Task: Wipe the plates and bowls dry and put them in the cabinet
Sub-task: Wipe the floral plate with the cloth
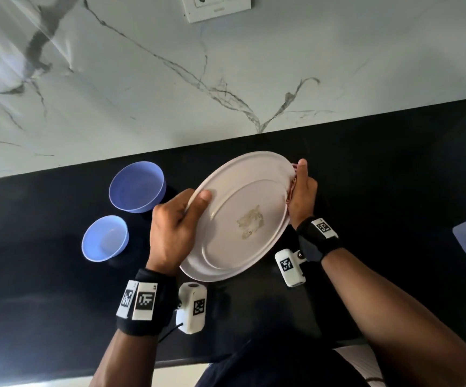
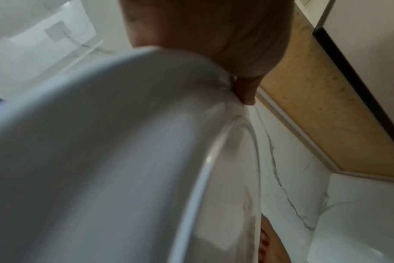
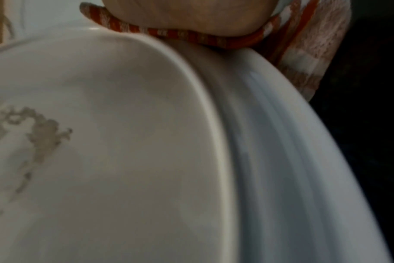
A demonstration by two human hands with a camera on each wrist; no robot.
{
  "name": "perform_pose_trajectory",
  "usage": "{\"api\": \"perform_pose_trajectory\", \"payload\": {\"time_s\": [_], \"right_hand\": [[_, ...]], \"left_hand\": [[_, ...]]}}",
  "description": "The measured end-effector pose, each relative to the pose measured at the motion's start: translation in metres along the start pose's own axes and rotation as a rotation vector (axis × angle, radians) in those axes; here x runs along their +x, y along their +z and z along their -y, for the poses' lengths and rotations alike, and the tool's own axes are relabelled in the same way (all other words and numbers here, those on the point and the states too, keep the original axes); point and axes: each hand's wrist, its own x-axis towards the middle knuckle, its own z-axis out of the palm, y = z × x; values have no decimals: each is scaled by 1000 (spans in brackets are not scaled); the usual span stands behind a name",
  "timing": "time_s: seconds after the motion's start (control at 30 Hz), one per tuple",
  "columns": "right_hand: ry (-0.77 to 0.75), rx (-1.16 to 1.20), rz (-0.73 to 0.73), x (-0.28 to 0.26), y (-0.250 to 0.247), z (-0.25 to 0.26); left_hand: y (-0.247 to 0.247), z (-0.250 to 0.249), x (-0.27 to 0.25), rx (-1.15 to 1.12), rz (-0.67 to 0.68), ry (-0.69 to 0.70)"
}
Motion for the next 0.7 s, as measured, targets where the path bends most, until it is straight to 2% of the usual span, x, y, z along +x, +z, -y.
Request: {"api": "perform_pose_trajectory", "payload": {"time_s": [0.1,0.17,0.23,0.33,0.43,0.5,0.57,0.63,0.7], "right_hand": [[-39,-25,6,8,5,15],[-108,-68,19,15,5,24],[-194,-121,49,21,1,32],[-405,-253,177,24,-1,45],[-683,-391,316,19,6,64],[-866,-471,356,15,15,74],[-976,-534,367,14,24,78],[-999,-584,358,16,25,77],[-945,-587,340,15,24,69]], "left_hand": [[3,3,-11,-137,-10,-55],[2,2,-11,-230,45,-87],[-5,1,-6,-211,140,-114],[-13,-7,8,-112,252,-106],[-4,-21,25,22,310,-39],[3,-29,34,116,297,-1],[6,-30,37,157,253,19],[8,-27,33,195,191,47],[11,-19,22,186,129,43]]}}
